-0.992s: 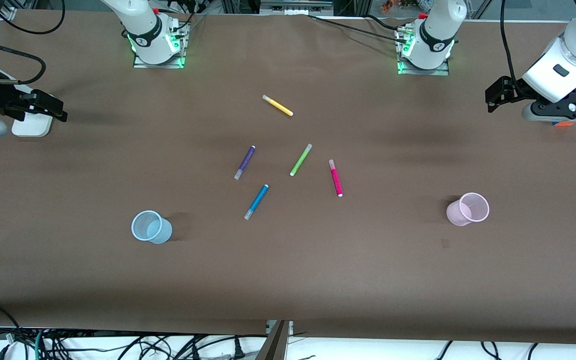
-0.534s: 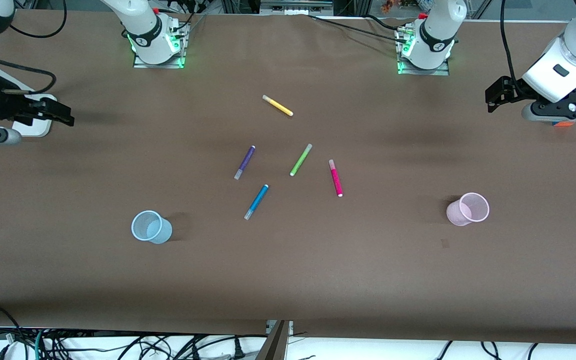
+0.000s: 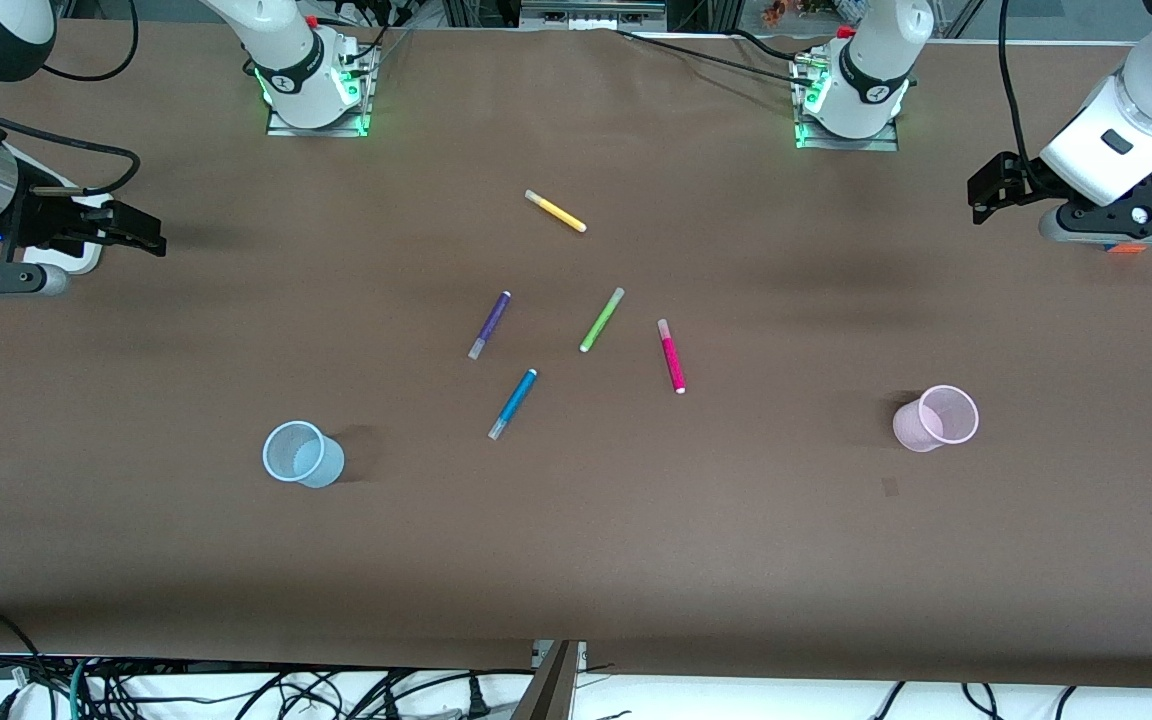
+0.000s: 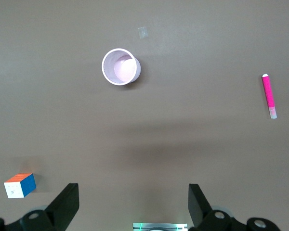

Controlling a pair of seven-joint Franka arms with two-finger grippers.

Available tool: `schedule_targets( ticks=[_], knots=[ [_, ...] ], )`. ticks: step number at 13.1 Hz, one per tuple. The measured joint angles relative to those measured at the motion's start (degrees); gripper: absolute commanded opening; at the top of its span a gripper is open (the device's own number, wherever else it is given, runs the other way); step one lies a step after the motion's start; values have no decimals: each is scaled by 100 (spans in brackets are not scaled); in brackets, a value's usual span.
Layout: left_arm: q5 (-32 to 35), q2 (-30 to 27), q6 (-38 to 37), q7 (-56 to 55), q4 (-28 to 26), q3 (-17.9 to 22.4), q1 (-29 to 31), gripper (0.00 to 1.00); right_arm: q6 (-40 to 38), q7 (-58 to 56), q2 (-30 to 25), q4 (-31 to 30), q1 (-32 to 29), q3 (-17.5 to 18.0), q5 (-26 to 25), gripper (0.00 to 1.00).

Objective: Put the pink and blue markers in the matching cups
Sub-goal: 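Move both grippers toward the markers in the middle of the table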

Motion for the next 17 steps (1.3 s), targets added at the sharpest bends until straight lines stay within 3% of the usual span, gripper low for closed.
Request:
schedule_targets(
  ticks=[5, 11, 17],
  knots=[
    [0, 270, 204, 0, -2, -94, -9, 100, 0, 0, 0, 3, 0, 0, 0, 100],
    [89, 910, 364, -39, 16, -590, -149, 100, 8, 18, 1, 8, 27, 1, 0, 100],
    [89, 1339, 511, -1041, 19, -1009, -162, 100, 593, 1408, 351, 9, 791, 29, 4, 100]
  ],
)
